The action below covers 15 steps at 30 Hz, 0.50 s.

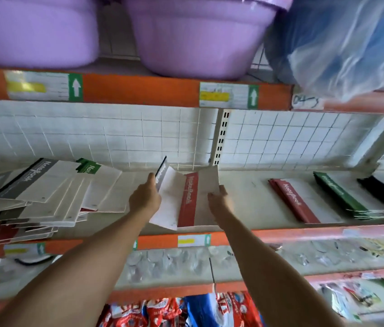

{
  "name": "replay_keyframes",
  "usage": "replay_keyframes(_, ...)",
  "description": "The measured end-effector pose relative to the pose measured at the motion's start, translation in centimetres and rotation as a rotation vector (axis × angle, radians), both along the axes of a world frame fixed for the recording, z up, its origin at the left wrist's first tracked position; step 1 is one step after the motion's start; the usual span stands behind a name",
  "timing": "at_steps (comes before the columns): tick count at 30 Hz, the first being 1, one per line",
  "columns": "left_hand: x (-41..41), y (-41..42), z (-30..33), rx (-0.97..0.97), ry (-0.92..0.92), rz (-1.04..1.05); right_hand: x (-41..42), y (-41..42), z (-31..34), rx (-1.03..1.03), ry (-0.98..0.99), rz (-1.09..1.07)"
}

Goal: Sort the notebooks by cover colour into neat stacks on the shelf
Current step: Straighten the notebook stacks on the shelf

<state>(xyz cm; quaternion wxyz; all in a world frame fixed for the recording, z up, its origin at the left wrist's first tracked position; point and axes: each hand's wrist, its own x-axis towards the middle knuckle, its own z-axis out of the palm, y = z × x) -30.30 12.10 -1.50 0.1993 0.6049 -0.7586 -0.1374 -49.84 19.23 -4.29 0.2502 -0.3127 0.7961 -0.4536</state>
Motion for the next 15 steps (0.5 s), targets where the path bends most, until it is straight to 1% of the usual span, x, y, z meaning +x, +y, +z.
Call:
replay_keyframes(1, -1.3, 0.8, 0.2, 0.008, 0.013, 0.007, -2.4, 0.3, -1.3, -0.008, 0.022, -0.02)
replay_keyframes(3, -4.4, 2.4, 0.6, 0.026, 0.047, 0.028, -5.5, 2.6, -1.0, -0.073, -0.01, -0.103)
replay_keyframes(5, -7.8, 4.1, 1.2, 0.052, 0.059, 0.044, -7.3, 6.2, 0.9, -0.083, -0.013, -0.137)
replay_keyframes(7, -10.9, 5.5, 1.6, 0.07, 0.041, 0.036, -9.3, 9.3, 2.0, -0.078, 0.002, -0.141)
replay_keyframes(9, -13.5, 6.7, 1.8, 0.073, 0.042, 0.028, -11.9, 11.6, 2.5, -0.08, -0.026, -0.164)
replay_keyframes(13, -18.1, 8.5, 2.1, 0.12, 0.096, 0.04, -16.4, 13.4, 3.1, -0.164, -0.119, -0.212)
replay_keyframes(15, -20.5, 9.0, 2.4, 0.136, 0.105, 0.017, -18.0, 13.6, 2.8, -0.192, -0.149, -0.202)
